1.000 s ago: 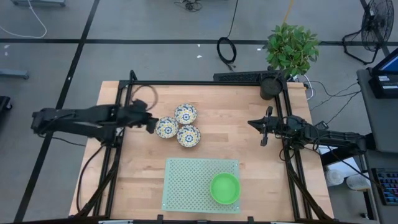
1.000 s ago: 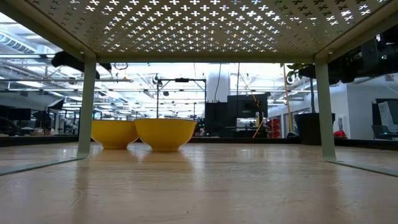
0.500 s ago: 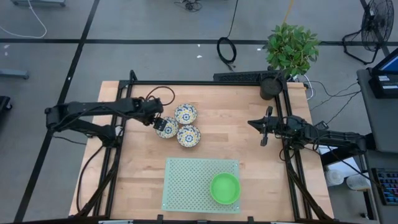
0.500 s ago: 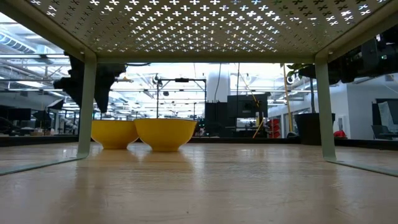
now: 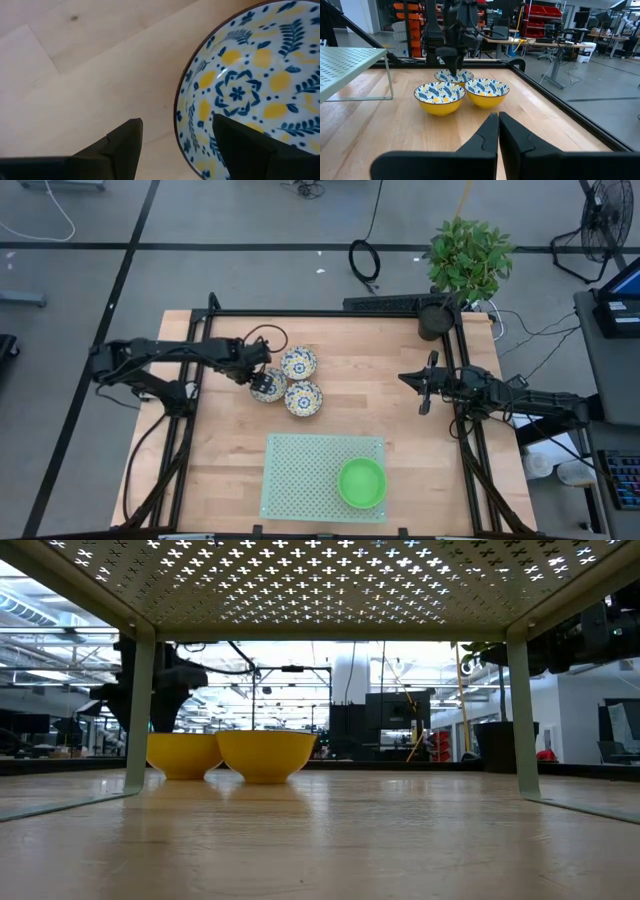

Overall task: Pick & Place Mini bowls
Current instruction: Put the middle left yellow patterned bowl on the shelf

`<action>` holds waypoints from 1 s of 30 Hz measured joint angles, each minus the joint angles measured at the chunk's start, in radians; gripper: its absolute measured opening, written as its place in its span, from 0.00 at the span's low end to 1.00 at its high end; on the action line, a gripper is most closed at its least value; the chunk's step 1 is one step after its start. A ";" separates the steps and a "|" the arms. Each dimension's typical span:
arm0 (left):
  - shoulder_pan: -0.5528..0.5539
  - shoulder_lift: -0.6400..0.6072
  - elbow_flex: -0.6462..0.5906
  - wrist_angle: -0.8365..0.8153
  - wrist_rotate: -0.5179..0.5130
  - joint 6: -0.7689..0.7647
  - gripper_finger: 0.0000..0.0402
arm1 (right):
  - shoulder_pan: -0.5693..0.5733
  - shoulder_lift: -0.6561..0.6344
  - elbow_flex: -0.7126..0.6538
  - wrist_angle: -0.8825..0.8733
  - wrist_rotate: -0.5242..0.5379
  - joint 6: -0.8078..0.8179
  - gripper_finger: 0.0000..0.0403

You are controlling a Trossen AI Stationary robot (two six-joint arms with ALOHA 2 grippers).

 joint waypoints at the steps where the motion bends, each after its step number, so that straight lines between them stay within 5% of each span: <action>1: 0.000 0.008 0.000 0.002 0.000 -0.001 0.61 | 0.000 0.000 0.000 0.000 0.000 0.000 0.00; 19: 0.000 0.037 0.000 0.003 -0.025 -0.053 0.60 | 0.000 0.000 0.000 0.000 0.000 0.000 0.00; 30: 0.000 0.037 0.000 0.007 -0.028 -0.022 0.26 | 0.000 0.000 0.000 0.000 0.000 0.000 0.00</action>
